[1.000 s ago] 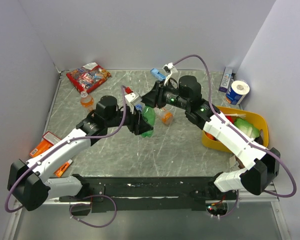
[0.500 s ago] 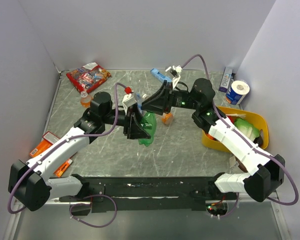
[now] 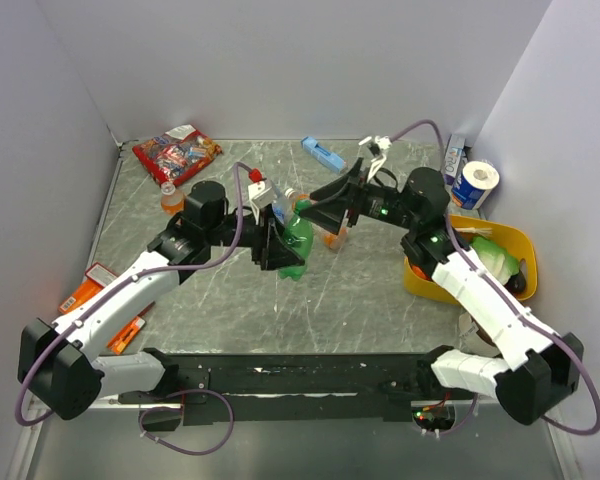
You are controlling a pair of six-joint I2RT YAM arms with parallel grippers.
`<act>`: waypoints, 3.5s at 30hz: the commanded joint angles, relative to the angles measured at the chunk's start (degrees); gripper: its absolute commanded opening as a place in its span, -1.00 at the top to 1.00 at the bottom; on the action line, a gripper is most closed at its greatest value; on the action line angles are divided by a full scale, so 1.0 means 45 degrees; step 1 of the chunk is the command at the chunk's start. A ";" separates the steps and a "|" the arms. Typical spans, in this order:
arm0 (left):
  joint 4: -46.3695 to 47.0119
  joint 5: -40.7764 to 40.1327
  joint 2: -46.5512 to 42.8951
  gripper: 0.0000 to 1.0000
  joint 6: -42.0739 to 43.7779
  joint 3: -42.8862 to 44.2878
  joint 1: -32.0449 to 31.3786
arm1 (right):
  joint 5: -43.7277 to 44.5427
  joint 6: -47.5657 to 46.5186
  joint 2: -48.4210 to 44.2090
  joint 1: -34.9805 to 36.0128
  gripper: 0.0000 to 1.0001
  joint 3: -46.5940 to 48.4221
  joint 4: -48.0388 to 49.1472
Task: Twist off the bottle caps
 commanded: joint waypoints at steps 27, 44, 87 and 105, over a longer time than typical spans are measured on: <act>-0.1324 -0.6347 0.0357 0.17 0.0800 0.0695 -0.1209 | 0.7826 -0.1310 0.0569 0.2618 -0.19 0.2477 -0.3967; -0.1304 -0.6561 0.0299 0.18 0.0897 0.0656 -0.1385 | 0.7357 -0.1076 0.1604 0.2618 -0.15 0.3258 -0.4553; -0.1109 -0.3635 0.0103 0.18 0.1229 0.0655 -0.1463 | 0.3748 -0.2011 0.1176 0.1525 0.53 0.2223 -0.3167; -0.1030 0.0021 0.0884 0.18 0.1249 0.0812 -0.1443 | 0.0306 -0.1292 -0.0641 -0.0525 0.55 0.0290 -0.0999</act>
